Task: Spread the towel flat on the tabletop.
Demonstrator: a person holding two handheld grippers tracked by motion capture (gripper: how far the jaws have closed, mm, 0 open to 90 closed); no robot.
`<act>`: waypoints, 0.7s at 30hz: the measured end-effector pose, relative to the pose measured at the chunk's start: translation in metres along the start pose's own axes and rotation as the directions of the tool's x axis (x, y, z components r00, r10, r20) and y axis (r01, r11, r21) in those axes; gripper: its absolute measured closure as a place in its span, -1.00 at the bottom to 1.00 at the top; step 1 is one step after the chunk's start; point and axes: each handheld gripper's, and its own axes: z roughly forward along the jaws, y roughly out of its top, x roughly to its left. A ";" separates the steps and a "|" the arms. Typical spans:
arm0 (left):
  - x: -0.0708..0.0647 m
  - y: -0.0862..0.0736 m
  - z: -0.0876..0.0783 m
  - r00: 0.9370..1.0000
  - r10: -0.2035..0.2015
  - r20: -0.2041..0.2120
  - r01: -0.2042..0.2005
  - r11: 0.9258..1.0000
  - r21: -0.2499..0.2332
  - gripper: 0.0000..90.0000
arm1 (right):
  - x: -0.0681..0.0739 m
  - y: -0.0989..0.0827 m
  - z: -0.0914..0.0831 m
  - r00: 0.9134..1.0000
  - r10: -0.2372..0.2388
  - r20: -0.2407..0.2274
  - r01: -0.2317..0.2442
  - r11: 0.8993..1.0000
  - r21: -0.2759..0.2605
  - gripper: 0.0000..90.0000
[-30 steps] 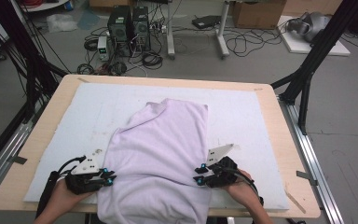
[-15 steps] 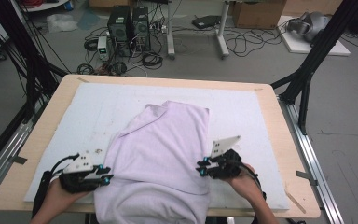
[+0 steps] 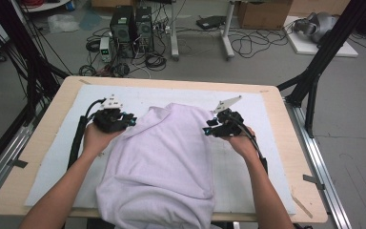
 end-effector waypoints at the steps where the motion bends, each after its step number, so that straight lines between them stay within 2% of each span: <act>1: 0.005 0.003 0.010 1.000 -0.008 0.008 0.008 1.000 0.014 0.65 | -0.006 0.001 0.003 1.000 -0.009 0.025 0.009 1.000 -0.009 0.32; 2: 0.009 0.006 0.020 1.000 -0.009 0.001 0.009 0.999 0.033 0.64 | -0.012 0.000 0.006 0.999 0.001 0.043 0.000 1.000 -0.022 0.31; 3: 0.015 0.007 0.032 1.000 -0.019 -0.011 0.020 0.998 0.062 0.62 | -0.019 -0.001 0.011 0.999 0.031 0.039 -0.031 1.000 -0.003 0.29; 4: 0.019 0.007 0.038 0.999 -0.033 -0.015 0.034 0.997 0.073 0.57 | -0.026 -0.003 0.017 0.998 0.049 0.051 -0.049 0.999 0.013 0.29; 7: 0.028 0.002 0.058 0.997 -0.066 -0.029 0.069 0.994 0.089 0.52 | -0.037 -0.009 0.027 0.995 0.076 0.069 -0.077 0.997 0.013 0.29; 9: 0.031 -0.001 0.072 0.996 -0.085 -0.038 0.089 0.989 0.120 0.39 | -0.044 -0.015 0.034 0.991 0.096 0.089 -0.098 0.995 0.023 0.29; 11: 0.033 -0.003 0.085 0.992 -0.101 -0.069 0.111 0.981 0.158 0.31 | -0.051 -0.021 0.040 0.987 0.122 0.101 -0.126 0.991 0.038 0.32; 12: 0.033 -0.004 0.089 0.990 -0.117 -0.076 0.127 0.980 0.156 0.31 | -0.054 -0.023 0.044 0.986 0.134 0.102 -0.139 0.989 0.047 0.32; 13: 0.034 -0.005 0.091 0.987 -0.137 -0.087 0.147 0.981 0.130 0.35 | -0.057 -0.024 0.044 0.983 0.164 0.088 -0.166 0.986 0.022 0.40; 14: 0.035 -0.004 0.092 0.985 -0.149 -0.090 0.159 0.979 0.124 0.57 | -0.059 -0.025 0.045 0.981 0.176 0.085 -0.177 0.984 0.013 0.49; 15: 0.035 -0.003 0.093 0.985 -0.151 -0.080 0.160 0.979 0.127 0.88 | -0.060 -0.025 0.045 0.982 0.170 0.078 -0.171 0.985 0.011 0.72; 16: 0.035 -0.001 0.094 0.986 -0.139 -0.092 0.151 0.979 0.137 0.93 | -0.061 -0.024 0.046 0.985 0.169 0.042 -0.170 0.985 0.013 0.88; 17: 0.035 0.002 0.094 0.985 -0.113 -0.131 0.132 0.980 0.151 0.94 | -0.061 -0.021 0.047 0.989 0.145 0.027 -0.146 0.989 0.029 0.92; 18: 0.036 0.005 0.090 0.980 -0.086 -0.180 0.113 0.983 0.142 0.95 | -0.062 -0.018 0.047 0.990 0.138 0.030 -0.139 0.989 0.042 0.92; 19: 0.039 0.010 0.083 0.966 -0.091 -0.241 0.118 0.988 0.099 0.95 | -0.064 -0.013 0.047 0.988 0.148 0.052 -0.152 0.986 0.066 0.92; 20: 0.045 0.014 0.072 0.941 -0.124 -0.313 0.141 0.990 0.031 0.95 | -0.066 -0.006 0.043 0.985 0.142 0.103 -0.150 0.986 0.071 0.92; 21: 0.051 0.017 0.059 0.919 -0.176 -0.352 0.172 0.984 -0.044 0.94 | -0.068 0.001 0.036 0.980 0.136 0.149 -0.141 0.990 0.024 0.92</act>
